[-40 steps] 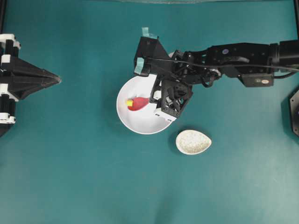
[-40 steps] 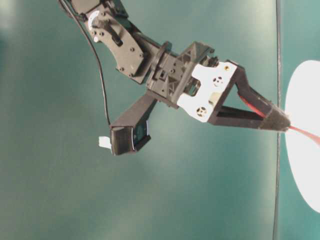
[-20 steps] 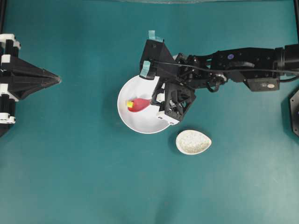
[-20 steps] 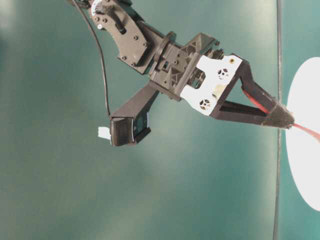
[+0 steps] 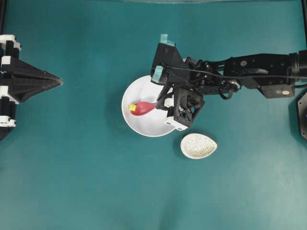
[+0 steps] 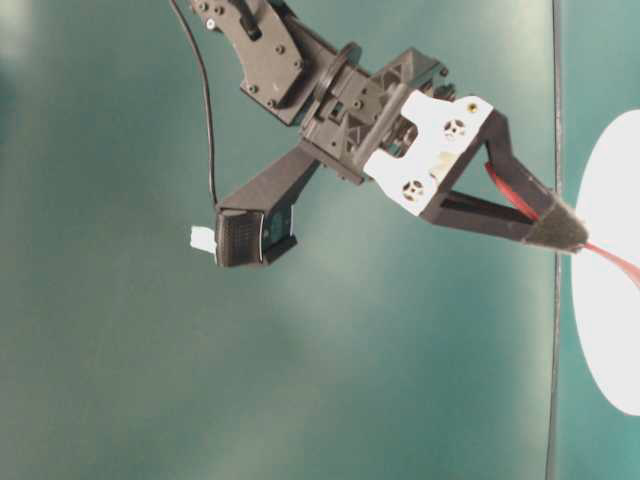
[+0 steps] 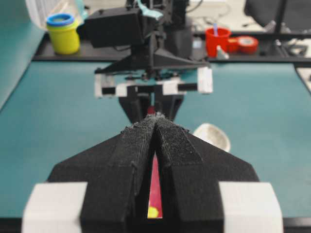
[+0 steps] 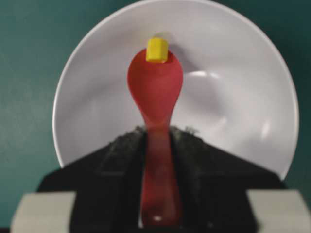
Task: Scoop the yellow hexagonal prism block from the bowl with a spoon using the right arm.
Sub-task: 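Tilt and raise the spoon with the block resting on it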
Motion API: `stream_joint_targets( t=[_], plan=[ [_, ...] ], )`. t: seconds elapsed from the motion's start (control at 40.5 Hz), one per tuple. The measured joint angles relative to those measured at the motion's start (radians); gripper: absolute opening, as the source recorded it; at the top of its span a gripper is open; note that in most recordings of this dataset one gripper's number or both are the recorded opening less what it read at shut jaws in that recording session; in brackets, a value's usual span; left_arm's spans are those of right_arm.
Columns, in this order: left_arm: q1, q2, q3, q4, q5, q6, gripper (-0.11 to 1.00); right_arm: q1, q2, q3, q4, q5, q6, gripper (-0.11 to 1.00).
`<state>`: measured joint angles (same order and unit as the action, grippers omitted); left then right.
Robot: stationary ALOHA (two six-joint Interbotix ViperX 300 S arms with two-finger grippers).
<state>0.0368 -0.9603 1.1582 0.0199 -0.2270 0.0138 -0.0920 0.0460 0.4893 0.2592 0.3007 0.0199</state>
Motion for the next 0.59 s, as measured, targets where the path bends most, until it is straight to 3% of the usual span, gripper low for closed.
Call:
stream_joint_targets(
  t=[0.593],
  plan=[
    [0.0, 0.0, 0.0, 0.0, 0.0, -0.003, 0.0, 0.017, -0.026, 0.086, 0.002, -0.153, 0.003, 0.24]
  ],
)
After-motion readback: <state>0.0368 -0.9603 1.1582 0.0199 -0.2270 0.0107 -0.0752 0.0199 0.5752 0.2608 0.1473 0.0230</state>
